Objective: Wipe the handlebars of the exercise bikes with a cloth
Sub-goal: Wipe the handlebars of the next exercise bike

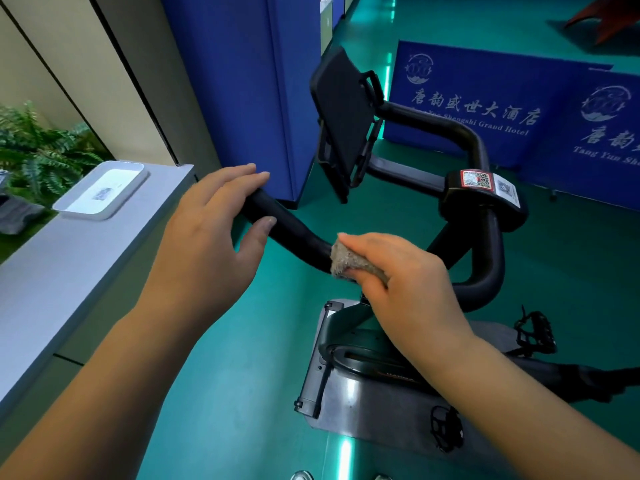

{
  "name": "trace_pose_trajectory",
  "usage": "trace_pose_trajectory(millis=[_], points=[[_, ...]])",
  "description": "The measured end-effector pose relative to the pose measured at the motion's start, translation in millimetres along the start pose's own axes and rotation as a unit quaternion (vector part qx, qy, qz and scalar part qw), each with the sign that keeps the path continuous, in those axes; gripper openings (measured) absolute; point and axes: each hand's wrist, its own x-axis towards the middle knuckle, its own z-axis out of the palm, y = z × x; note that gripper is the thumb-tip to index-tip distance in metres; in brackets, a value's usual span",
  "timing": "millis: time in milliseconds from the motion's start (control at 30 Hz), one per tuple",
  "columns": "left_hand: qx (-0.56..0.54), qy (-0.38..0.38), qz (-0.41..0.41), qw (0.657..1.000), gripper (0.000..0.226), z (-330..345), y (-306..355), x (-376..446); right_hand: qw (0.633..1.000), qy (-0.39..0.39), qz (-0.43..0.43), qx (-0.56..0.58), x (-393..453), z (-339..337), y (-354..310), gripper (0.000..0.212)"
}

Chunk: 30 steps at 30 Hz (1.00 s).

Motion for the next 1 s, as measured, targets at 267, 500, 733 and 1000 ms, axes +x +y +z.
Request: trace_pose_trajectory(millis=[267,500,733,1000], points=[[-0.004,0.005,0.015,1.000,0.047,-6.2,-7.6,2.6,0.993,0.083,-0.038,0.075,50.1,36.1,-32.2,0.035],[-0.050,0.027,-0.021,0.998,0.042,-9.4,-13.2,2.3,0.991,0.042,-0.035,0.125,72.7,35.0,-44.0,0.033],[-0.035,0.002,-0.040,0.999,0.039,-15.9,-17.8,3.2,0.988,-0.031,0.081,0.129,45.1,14.5,-25.8,0.023],[-0.026,-0.011,-0.032,0.999,0.039,-19.4,-12.6,5.7,0.980,-0.049,0.070,0.180,73.8,26.8,-45.4,0.022]])
